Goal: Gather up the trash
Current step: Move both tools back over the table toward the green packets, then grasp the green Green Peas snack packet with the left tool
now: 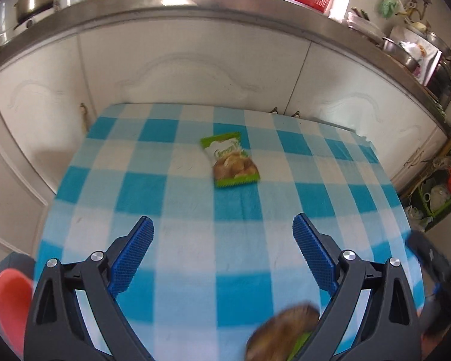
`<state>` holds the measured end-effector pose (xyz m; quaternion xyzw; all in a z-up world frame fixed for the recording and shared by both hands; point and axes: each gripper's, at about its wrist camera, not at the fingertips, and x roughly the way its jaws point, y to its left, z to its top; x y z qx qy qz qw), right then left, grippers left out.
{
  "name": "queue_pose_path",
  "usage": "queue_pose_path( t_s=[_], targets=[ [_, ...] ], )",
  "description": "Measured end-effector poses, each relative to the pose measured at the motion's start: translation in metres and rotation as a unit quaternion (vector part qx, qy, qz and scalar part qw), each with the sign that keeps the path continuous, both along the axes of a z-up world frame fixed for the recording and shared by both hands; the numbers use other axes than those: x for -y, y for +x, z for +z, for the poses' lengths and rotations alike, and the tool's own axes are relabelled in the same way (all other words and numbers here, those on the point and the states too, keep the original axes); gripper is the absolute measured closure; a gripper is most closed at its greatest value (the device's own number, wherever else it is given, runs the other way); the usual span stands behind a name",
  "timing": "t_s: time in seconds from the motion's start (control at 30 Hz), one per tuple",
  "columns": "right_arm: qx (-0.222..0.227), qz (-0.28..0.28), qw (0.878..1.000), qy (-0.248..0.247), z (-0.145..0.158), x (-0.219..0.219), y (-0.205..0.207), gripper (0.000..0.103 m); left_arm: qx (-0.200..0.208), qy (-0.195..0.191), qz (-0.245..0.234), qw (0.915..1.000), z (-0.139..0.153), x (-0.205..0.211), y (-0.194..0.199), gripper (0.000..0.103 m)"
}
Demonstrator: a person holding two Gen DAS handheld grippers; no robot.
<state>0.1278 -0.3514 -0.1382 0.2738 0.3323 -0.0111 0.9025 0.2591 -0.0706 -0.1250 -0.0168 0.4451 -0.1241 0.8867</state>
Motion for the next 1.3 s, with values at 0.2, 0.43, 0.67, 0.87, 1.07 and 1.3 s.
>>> queue_pose_path(
  t_s=[0.2,0.43,0.67,0.87,1.07,1.3],
  targets=[
    [-0.005,0.020,1.000,0.009,-0.005,0.000,0.006,0.011,-0.043,0.001,0.049,0.9979,-0.032,0.028,0.070,0.009],
    [-0.008,0.069,0.997,0.021,-0.007,-0.011,0.011,0.011,-0.050,0.063,0.060,0.9949,-0.051,0.047,0.103,0.013],
    [-0.018,0.131,0.991,0.014,-0.011,-0.032,0.016,0.011,-0.041,0.093,0.066,0.9927,-0.056,0.047,0.105,0.043],
    [-0.031,0.198,0.979,0.019,-0.015,-0.056,0.018,0.011,-0.032,0.090,0.061,0.9935,-0.054,0.044,0.095,0.056],
    [-0.040,0.248,0.968,0.012,-0.020,-0.077,0.020,0.011,-0.030,0.084,0.056,0.9944,-0.051,0.033,0.083,0.060],
    [-0.045,0.254,0.966,-0.007,-0.023,-0.085,0.017,0.011,-0.033,0.074,0.054,0.9952,-0.047,0.011,0.056,0.061]
  ],
)
